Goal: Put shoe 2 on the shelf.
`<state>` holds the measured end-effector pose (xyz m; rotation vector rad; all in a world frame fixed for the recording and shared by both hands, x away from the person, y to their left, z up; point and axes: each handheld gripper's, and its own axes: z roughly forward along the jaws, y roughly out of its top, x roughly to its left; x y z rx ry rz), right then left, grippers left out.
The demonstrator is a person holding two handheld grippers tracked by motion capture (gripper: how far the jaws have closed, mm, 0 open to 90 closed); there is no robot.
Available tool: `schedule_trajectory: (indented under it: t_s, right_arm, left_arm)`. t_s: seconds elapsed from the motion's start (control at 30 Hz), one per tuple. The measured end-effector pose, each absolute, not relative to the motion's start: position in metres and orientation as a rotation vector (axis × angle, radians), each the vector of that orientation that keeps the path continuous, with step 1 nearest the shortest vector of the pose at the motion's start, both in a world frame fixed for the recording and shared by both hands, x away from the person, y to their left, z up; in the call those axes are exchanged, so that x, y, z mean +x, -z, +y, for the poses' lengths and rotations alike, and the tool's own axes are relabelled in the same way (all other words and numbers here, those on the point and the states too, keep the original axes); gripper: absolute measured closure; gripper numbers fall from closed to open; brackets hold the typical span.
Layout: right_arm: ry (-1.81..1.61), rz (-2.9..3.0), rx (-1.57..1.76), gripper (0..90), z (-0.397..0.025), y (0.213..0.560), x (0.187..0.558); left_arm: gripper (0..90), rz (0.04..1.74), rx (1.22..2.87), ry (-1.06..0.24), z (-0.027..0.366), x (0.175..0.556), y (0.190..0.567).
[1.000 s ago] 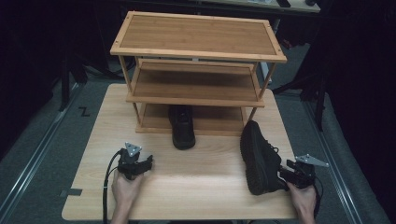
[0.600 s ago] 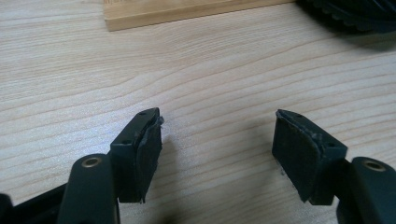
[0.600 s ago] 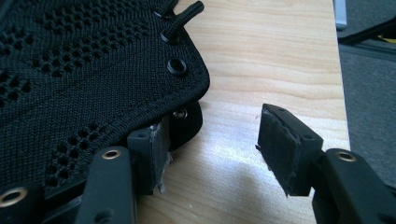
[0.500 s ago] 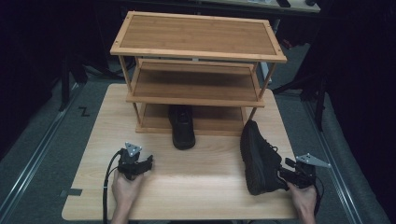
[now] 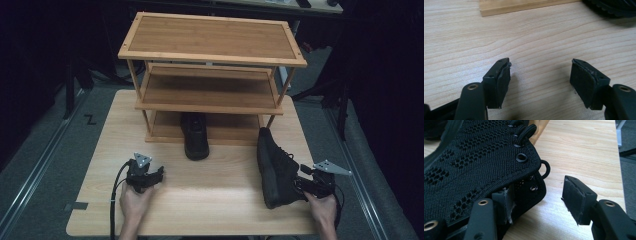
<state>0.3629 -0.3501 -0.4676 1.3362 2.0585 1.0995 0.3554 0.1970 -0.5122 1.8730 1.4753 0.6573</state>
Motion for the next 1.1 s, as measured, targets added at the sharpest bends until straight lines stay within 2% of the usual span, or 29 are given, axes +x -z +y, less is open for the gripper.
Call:
schedule_trajectory:
  t_s: [1.1]
  right_arm:
    - [-1.103, 2.115, 1.228, 43.9, -0.312, 0.443, 0.366]
  left_arm:
    - [32.4, 1.475, 1.873, -0.657, 0.197, 0.355, 0.512]
